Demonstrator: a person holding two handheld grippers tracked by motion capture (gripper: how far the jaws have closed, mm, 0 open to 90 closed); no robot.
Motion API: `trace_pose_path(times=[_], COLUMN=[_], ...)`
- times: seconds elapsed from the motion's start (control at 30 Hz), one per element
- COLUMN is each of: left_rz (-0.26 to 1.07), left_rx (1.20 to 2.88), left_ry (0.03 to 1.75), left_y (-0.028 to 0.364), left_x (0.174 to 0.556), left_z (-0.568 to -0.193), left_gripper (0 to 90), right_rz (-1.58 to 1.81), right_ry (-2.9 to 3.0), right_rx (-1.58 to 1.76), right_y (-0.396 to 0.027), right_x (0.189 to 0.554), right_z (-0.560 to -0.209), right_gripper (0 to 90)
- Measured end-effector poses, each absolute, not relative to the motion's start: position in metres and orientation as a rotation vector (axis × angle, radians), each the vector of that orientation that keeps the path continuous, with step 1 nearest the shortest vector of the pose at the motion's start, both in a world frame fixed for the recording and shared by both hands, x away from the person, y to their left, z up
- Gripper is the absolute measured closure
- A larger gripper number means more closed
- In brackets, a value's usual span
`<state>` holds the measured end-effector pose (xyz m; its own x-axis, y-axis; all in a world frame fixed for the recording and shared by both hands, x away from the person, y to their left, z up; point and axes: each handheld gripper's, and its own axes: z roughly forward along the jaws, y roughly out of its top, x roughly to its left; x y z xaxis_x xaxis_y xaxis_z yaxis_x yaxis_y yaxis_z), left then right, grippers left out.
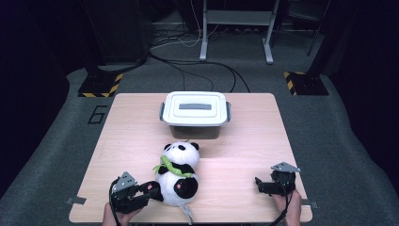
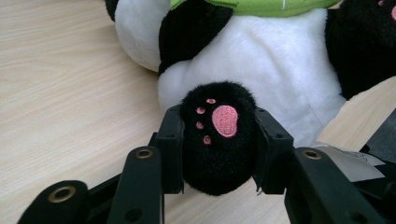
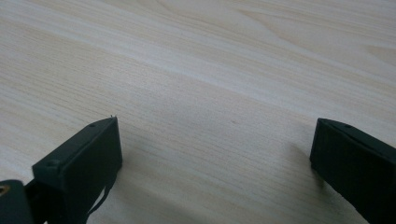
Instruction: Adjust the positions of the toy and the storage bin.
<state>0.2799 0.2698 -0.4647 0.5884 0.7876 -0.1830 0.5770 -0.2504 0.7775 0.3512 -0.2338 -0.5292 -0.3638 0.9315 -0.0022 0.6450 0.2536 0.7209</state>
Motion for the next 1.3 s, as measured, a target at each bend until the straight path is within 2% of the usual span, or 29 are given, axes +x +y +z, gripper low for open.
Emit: trace_pose_path(times=[0.5, 1.3], left_rz=[0.381, 0.601], left_rx=[1.94, 1.869], left_ry=[1.129, 1.307], left_y=[0.291, 0.335], left_x=[0.281, 0.286], left_z=[-0.458, -0.46], left_gripper=[63.5, 64.0], right_rz=[0.892, 0.889], right_ry=[2.1, 2.093], right_rx=[1.433, 1.44], right_y=[-0.234, -0.234], right_x=[0.351, 0.352], right_z=[-0.529, -0.529], right_gripper=[1.3, 1.3])
